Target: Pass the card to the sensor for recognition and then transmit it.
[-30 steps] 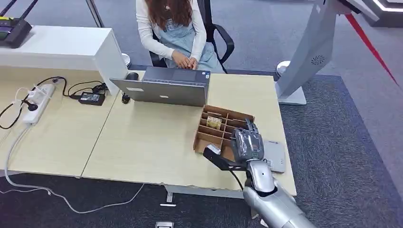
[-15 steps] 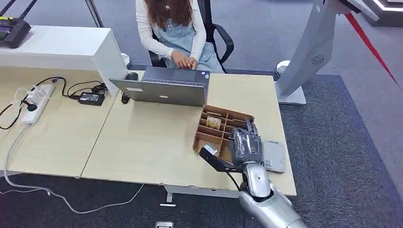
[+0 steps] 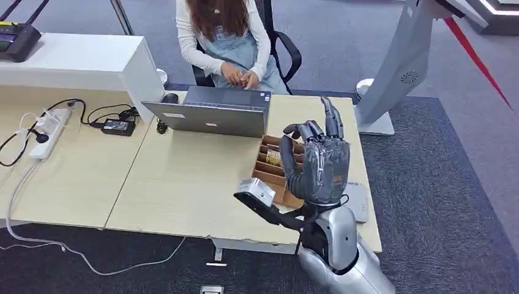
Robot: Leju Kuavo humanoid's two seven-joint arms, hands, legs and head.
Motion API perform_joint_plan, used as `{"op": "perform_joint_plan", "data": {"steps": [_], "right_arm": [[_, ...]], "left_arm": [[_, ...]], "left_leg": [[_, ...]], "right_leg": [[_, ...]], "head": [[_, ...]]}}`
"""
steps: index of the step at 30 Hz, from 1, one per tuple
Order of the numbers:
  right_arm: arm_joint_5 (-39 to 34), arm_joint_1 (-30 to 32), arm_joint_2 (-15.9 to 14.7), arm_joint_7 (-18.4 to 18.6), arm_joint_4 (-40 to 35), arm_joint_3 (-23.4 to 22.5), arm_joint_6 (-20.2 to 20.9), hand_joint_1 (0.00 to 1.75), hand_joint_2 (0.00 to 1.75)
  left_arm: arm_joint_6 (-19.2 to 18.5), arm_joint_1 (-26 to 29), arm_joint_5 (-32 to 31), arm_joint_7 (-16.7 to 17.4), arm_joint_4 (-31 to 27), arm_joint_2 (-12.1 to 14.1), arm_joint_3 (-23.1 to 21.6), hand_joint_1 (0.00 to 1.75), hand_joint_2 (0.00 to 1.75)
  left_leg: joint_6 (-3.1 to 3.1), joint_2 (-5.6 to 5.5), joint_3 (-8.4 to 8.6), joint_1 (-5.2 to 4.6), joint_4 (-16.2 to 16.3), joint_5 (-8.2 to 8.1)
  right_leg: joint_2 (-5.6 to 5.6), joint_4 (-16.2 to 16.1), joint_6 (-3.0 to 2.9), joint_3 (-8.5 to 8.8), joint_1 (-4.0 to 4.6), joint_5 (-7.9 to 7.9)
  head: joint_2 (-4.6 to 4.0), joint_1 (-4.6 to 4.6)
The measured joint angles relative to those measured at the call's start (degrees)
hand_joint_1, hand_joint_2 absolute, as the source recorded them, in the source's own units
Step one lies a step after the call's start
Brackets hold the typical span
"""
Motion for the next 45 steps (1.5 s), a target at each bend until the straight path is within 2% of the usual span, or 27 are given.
{"op": "perform_joint_plan", "data": {"steps": [7,12,19,23,28,33,36,41,45], "right_arm": [[0.13,0.60,-0.55,0.00,-5.33,-0.02,-0.13,1.71,1.75],[0.13,0.80,-0.74,-1.03,-8.00,0.00,-1.73,1.75,1.75],[-1.03,-1.27,0.76,-2.66,-10.33,0.61,-2.32,1.75,1.75],[-2.71,-4.20,2.69,-3.30,-9.57,1.86,-2.45,1.75,1.75],[-6.94,-10.51,6.88,-3.78,-3.39,3.76,-4.00,1.75,1.75],[-23.75,-22.90,13.23,-2.38,14.00,5.60,-4.83,1.75,1.75],[-30.89,-27.84,15.98,0.79,22.42,9.40,-5.31,1.75,1.75],[-33.94,-31.52,18.62,6.34,30.39,16.94,-4.24,1.75,1.75],[-33.94,-32.86,19.65,7.24,34.04,21.14,-4.09,1.75,1.75]], "left_arm": [[0.00,0.01,0.04,-0.02,0.00,0.00,0.00,0.00,0.00],[0.04,0.03,0.13,-0.57,0.00,0.00,-0.02,0.00,0.00],[0.39,0.03,0.46,-1.92,0.00,-0.02,0.00,0.00,0.00],[0.44,0.01,0.26,-3.25,0.00,-0.13,-0.02,0.00,0.00],[0.18,-0.04,-0.07,-5.02,0.00,-0.20,-0.02,0.00,0.00],[-0.44,-0.29,-0.57,-7.04,0.00,-0.50,-0.13,0.00,0.00],[-0.66,-0.28,-0.33,-7.21,0.00,-0.50,-0.13,0.00,0.00],[-1.03,-0.28,-0.28,-7.63,0.00,-0.50,-0.13,0.00,0.00],[-1.03,-0.28,-0.33,-7.69,0.00,-0.50,-0.13,0.00,0.00]], "left_leg": [[0.00,0.00,0.01,0.01,0.00,0.00],[0.00,-0.01,-0.02,0.01,-0.01,0.00],[0.00,-0.01,-0.04,0.01,-0.01,0.00],[-0.01,-0.01,-0.04,0.01,-0.01,0.01],[-0.03,-0.04,-0.08,0.03,-0.02,0.03],[-0.03,-0.15,-0.17,0.04,-0.03,0.13],[-0.05,-0.26,-0.20,0.04,-0.02,0.14],[-0.05,-0.30,-0.30,0.05,-0.02,0.12],[-0.05,-0.29,-0.31,0.04,-0.02,0.11]], "right_leg": [[0.00,0.00,0.00,0.00,0.01,0.00],[0.00,0.00,0.00,-0.01,0.02,0.00],[0.00,0.00,0.00,0.00,0.01,0.00],[0.00,0.01,0.00,0.01,0.02,0.00],[-0.01,0.03,-0.01,0.01,0.03,0.00],[-0.18,0.09,-0.03,-0.02,0.04,0.02],[-0.21,0.10,-0.04,-0.06,0.04,0.03],[-0.21,0.10,-0.03,-0.19,0.05,0.01],[-0.21,0.09,-0.02,-0.21,0.04,0.00]], "head": [[0.00,0.00],[0.00,0.00],[0.00,0.00],[0.00,0.00],[0.00,0.00],[0.00,0.00],[0.00,-0.02],[0.00,0.00],[0.00,-0.02]]}}
